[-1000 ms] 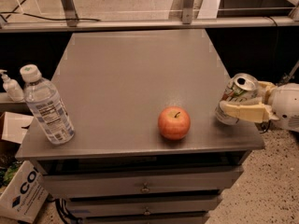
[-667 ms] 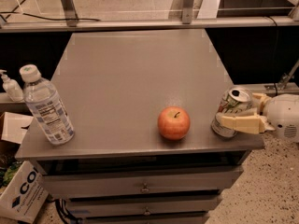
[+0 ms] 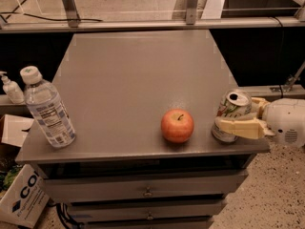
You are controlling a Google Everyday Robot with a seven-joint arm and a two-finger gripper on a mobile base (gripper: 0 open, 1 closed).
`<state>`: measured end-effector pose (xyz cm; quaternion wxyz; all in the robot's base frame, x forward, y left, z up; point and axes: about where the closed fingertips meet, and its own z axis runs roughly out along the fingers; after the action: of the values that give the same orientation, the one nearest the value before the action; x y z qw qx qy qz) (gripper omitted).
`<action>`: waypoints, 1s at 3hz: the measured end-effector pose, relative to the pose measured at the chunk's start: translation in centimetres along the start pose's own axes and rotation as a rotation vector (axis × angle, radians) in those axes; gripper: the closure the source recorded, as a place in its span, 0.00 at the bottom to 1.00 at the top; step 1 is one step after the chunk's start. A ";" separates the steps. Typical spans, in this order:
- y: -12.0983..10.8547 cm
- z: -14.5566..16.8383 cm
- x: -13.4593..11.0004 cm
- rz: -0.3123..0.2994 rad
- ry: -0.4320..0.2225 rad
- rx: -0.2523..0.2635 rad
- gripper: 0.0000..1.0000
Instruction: Move 7up can near apple
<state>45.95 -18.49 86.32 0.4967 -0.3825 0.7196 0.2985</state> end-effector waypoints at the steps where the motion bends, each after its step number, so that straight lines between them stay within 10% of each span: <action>1: 0.0 0.0 0.0 0.000 0.000 0.000 0.82; 3: 0.7 0.4 -0.1 0.013 0.009 -0.024 0.36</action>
Offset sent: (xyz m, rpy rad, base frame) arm -0.0223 0.0356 -0.0438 0.0252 0.1219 0.0956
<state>45.57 -17.75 86.29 0.4869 -0.3849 0.7206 0.3089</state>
